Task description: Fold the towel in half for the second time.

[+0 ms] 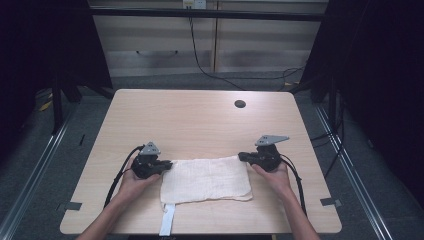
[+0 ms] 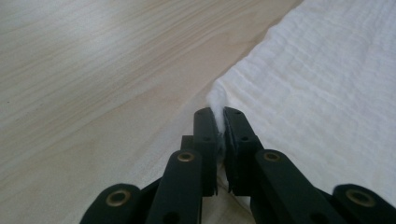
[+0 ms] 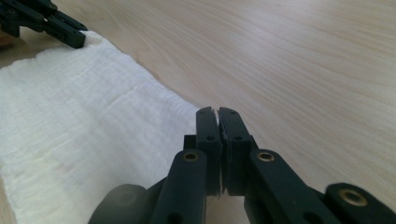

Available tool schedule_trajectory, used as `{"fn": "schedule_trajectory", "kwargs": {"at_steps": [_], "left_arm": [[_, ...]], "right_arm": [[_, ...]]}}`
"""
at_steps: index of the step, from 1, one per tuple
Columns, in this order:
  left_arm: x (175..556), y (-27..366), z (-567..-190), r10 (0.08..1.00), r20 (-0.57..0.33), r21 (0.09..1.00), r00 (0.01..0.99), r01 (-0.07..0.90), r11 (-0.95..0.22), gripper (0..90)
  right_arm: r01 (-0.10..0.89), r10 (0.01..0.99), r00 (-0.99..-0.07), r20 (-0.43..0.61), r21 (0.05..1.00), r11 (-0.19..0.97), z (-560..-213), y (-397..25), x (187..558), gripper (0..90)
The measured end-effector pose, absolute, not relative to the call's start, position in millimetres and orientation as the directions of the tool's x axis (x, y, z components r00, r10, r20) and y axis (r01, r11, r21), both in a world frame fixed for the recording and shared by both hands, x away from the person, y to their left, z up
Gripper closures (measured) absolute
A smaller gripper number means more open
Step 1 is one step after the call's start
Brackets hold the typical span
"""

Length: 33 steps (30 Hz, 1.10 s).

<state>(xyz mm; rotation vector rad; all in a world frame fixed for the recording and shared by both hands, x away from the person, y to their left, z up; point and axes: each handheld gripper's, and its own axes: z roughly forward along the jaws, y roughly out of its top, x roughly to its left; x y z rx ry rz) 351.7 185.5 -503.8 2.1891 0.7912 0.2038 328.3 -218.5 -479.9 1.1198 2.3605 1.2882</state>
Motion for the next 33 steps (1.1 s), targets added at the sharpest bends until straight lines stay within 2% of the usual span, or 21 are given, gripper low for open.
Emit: {"fn": "schedule_trajectory", "kwargs": {"at_steps": [18,33], "left_arm": [[355,191,-504,0.618,-0.118,0.725,0.778,0.492,-0.482,84.5],[355,190,-502,0.642,-0.078,0.713,0.763,0.493,-0.498,84.6]], "right_arm": [[0.471,0.684,-0.712,0.156,0.829,0.302,-465,-214,319,87.9],[0.415,0.637,-0.759,0.132,0.853,0.317,-448,-204,297,87.9]]}}
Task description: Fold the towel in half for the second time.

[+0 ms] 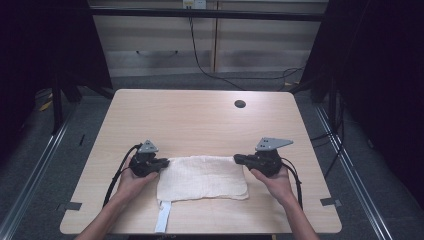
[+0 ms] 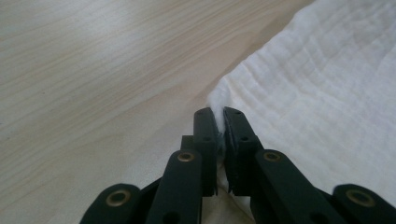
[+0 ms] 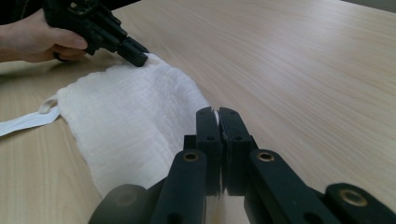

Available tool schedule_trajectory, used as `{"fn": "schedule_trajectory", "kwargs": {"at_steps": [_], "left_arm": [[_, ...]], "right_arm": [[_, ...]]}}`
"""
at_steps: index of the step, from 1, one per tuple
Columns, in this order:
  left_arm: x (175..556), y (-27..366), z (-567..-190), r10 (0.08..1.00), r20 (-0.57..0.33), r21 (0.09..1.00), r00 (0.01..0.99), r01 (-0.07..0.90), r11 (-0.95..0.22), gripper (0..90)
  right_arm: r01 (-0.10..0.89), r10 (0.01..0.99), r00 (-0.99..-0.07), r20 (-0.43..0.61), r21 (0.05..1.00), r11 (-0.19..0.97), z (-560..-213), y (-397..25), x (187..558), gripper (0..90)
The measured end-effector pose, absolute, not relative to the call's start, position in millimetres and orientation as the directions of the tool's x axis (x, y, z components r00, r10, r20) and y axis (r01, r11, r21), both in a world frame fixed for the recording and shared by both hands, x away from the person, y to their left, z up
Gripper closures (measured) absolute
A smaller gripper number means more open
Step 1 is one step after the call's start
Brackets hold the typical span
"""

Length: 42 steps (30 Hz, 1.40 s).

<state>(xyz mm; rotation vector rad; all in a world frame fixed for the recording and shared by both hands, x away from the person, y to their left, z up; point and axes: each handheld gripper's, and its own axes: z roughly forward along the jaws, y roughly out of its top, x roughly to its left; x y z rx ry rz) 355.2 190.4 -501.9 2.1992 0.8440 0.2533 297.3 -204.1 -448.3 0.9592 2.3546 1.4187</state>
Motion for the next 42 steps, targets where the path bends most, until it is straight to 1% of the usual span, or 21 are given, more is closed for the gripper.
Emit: {"fn": "schedule_trajectory", "kwargs": {"at_steps": [7,10,20,27,33,42], "left_arm": [[354,189,-501,0.654,-0.066,0.712,0.754,0.495,-0.499,84.6],[353,188,-502,0.662,-0.073,0.714,0.746,0.502,-0.488,84.5],[353,190,-502,0.661,-0.086,0.718,0.746,0.506,-0.478,84.5],[353,190,-502,0.659,-0.077,0.717,0.748,0.501,-0.485,84.5],[353,190,-503,0.661,-0.083,0.719,0.746,0.504,-0.479,84.4],[354,190,-503,0.659,-0.081,0.721,0.748,0.501,-0.479,84.4]], "right_arm": [[0.400,0.604,-0.787,0.123,0.848,0.347,-447,-197,280,87.9],[0.413,0.599,-0.788,0.144,0.845,0.340,-450,-197,275,87.9],[0.442,0.586,-0.795,0.160,0.814,0.377,-463,-199,254,87.9],[0.459,0.572,-0.803,0.167,0.785,0.416,-474,-194,240,87.7],[0.485,0.563,-0.806,0.184,0.752,0.447,-484,-191,239,87.8],[0.497,0.535,-0.819,0.209,0.723,0.479,-493,-186,239,87.5]]}}
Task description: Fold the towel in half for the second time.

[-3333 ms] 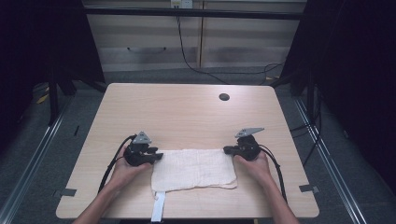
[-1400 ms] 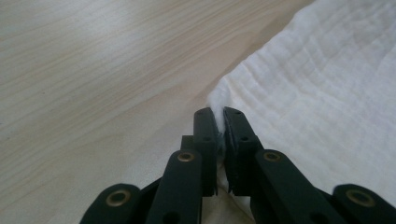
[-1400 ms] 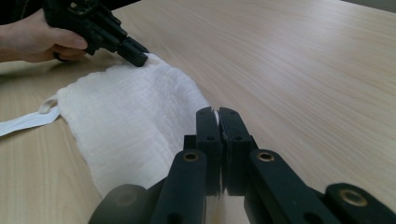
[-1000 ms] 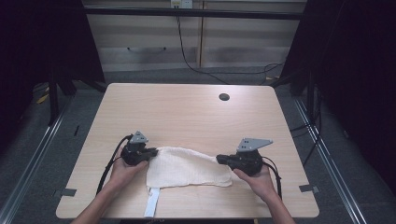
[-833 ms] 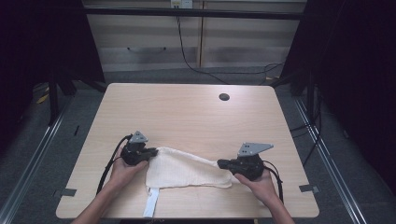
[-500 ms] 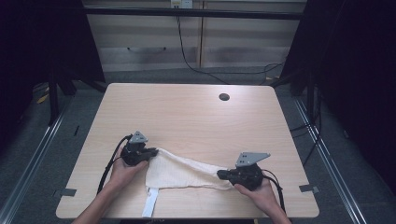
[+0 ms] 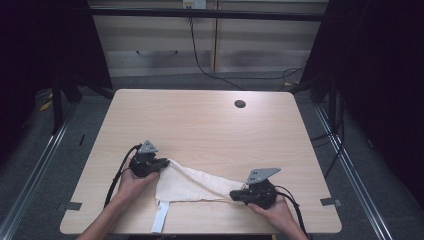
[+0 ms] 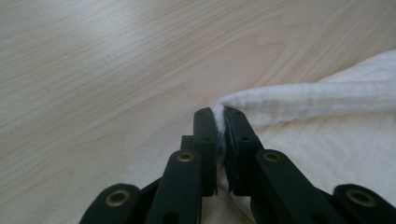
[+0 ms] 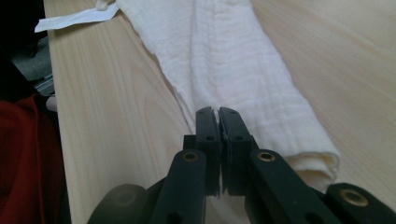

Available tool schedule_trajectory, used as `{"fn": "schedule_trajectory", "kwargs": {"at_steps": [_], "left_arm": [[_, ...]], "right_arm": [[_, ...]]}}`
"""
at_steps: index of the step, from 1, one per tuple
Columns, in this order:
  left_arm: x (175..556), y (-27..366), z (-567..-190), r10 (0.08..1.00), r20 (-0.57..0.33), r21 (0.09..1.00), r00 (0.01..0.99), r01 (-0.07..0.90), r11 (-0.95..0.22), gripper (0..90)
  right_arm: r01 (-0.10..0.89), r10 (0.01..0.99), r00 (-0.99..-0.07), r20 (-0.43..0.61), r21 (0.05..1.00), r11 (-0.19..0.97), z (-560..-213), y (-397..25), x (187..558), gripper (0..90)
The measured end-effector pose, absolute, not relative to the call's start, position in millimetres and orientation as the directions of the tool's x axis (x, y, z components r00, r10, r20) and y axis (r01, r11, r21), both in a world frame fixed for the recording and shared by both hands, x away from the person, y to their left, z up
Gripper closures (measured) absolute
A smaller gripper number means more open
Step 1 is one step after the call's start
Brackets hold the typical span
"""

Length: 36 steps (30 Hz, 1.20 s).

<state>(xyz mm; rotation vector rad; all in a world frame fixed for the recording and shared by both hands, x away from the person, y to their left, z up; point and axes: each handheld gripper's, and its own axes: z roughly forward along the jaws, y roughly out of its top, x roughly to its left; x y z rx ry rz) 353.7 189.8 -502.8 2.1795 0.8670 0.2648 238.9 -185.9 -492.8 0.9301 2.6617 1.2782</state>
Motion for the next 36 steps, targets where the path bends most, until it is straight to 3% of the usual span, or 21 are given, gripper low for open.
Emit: {"fn": "schedule_trajectory", "kwargs": {"at_steps": [11,27,36], "left_arm": [[355,189,-500,0.652,-0.093,0.740,0.753,0.490,-0.460,84.2],[338,180,-453,0.602,-0.061,0.863,0.796,0.345,-0.369,83.8],[309,176,-451,0.537,-0.016,0.847,0.843,0.297,-0.441,83.9]], "right_arm": [[0.512,0.555,-0.811,0.188,0.687,0.516,-496,-179,243,87.9],[0.555,0.665,-0.734,0.138,0.686,0.470,-497,-185,275,88.2],[0.575,0.695,-0.706,0.138,0.685,0.447,-497,-183,280,88.2]]}}
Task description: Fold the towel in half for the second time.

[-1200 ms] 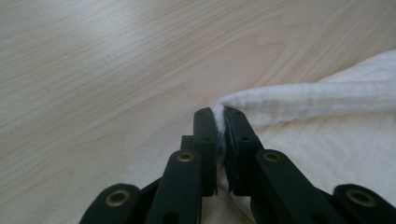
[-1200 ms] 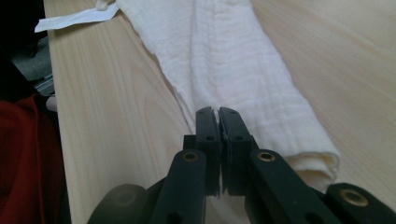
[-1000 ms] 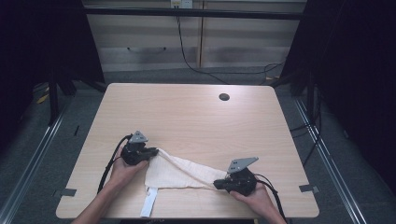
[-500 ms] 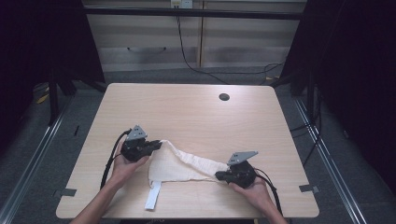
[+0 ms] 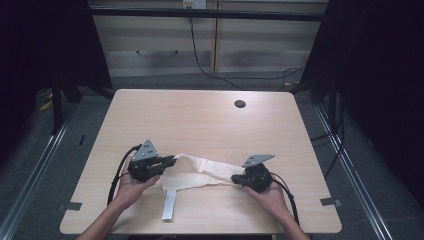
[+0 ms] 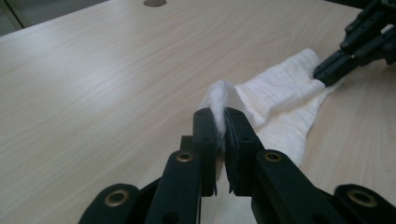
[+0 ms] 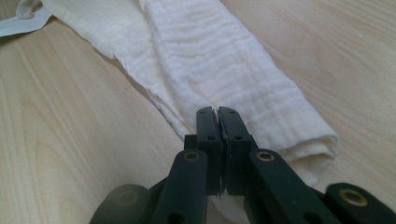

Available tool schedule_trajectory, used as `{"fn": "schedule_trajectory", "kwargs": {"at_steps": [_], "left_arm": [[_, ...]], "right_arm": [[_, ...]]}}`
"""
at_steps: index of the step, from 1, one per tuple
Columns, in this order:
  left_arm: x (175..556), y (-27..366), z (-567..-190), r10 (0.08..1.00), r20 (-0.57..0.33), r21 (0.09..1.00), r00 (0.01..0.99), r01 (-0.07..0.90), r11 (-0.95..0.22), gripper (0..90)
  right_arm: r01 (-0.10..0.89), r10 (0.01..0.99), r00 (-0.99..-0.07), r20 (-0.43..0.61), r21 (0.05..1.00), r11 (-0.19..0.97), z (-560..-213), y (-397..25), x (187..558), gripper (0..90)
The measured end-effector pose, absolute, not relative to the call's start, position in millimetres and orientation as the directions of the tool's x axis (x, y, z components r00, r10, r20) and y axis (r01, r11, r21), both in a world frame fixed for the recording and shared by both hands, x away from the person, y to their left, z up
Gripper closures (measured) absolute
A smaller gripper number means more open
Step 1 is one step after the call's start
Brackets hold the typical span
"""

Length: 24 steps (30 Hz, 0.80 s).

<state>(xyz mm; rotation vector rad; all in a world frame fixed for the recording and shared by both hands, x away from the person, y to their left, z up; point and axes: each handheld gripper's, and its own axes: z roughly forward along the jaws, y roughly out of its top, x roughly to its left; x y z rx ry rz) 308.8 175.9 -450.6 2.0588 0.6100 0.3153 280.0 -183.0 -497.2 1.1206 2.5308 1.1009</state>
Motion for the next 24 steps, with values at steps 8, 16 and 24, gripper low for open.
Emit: {"fn": "schedule_trajectory", "kwargs": {"at_steps": [8,16,24], "left_arm": [[285,180,-460,0.499,0.002,0.815,0.867,0.287,-0.503,83.8],[266,174,-469,0.440,-0.015,0.786,0.898,0.283,-0.549,83.8],[252,170,-492,0.386,-0.036,0.739,0.922,0.285,-0.611,83.7]], "right_arm": [[0.578,0.696,-0.703,0.146,0.687,0.440,-498,-185,280,88.2],[0.572,0.695,-0.706,0.135,0.687,0.448,-497,-183,280,88.2],[0.564,0.695,-0.708,0.123,0.691,0.452,-498,-182,279,88.1]]}}
